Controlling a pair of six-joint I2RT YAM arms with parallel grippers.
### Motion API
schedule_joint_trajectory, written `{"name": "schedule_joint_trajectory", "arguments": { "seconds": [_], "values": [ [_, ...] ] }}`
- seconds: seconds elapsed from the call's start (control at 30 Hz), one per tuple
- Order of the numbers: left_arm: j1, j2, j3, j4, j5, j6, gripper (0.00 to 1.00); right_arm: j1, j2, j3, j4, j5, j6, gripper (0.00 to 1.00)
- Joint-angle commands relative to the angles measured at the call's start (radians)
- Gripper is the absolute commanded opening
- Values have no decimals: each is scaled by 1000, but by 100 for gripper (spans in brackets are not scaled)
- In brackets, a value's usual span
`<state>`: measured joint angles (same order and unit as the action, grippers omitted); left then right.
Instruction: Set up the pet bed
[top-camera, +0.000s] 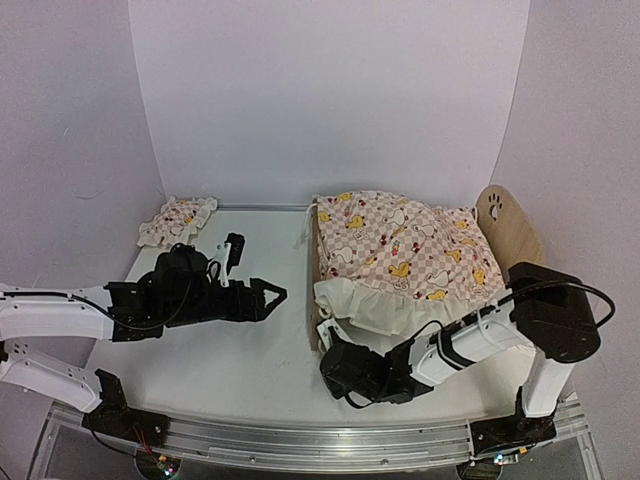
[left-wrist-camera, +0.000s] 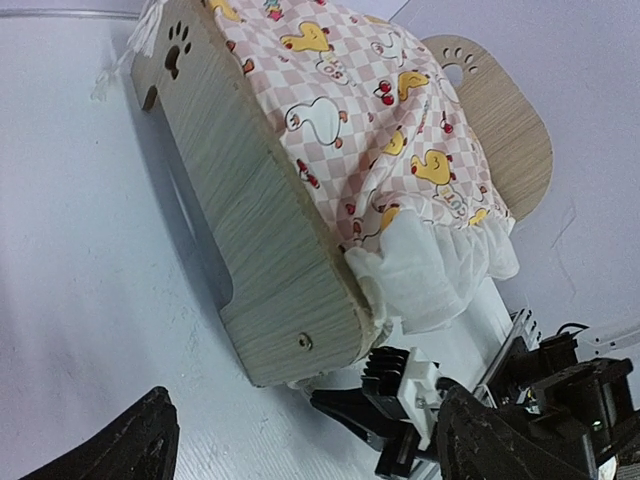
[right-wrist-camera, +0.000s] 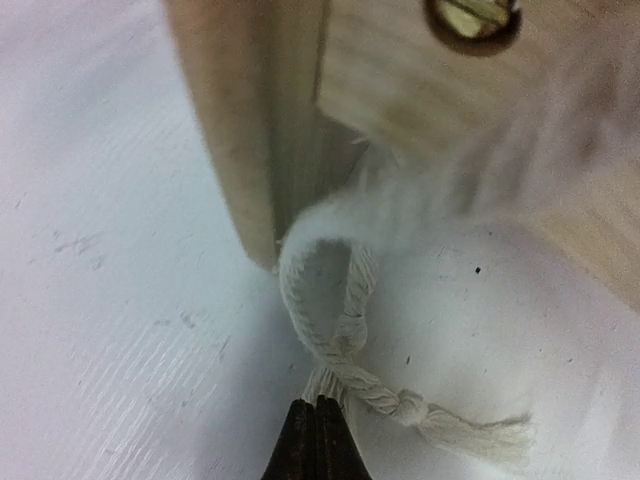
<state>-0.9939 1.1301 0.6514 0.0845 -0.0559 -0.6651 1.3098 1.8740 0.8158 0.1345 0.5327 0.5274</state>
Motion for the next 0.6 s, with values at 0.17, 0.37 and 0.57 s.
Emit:
{"name": "schedule_joint_trajectory", "arguments": {
  "seconds": [0.17, 0.37, 0.57],
  "values": [
    [-5, -90, -228, 363, 179, -134, 88, 40, -274, -98, 3, -421, 15, 0],
    [-151, 47, -198, 456, 121, -88, 81, 40, -330, -166, 113, -503, 52, 0],
    [-171, 205, -197, 610, 161, -114, 65, 39, -382, -248, 248, -617, 30, 0]
  ]
}}
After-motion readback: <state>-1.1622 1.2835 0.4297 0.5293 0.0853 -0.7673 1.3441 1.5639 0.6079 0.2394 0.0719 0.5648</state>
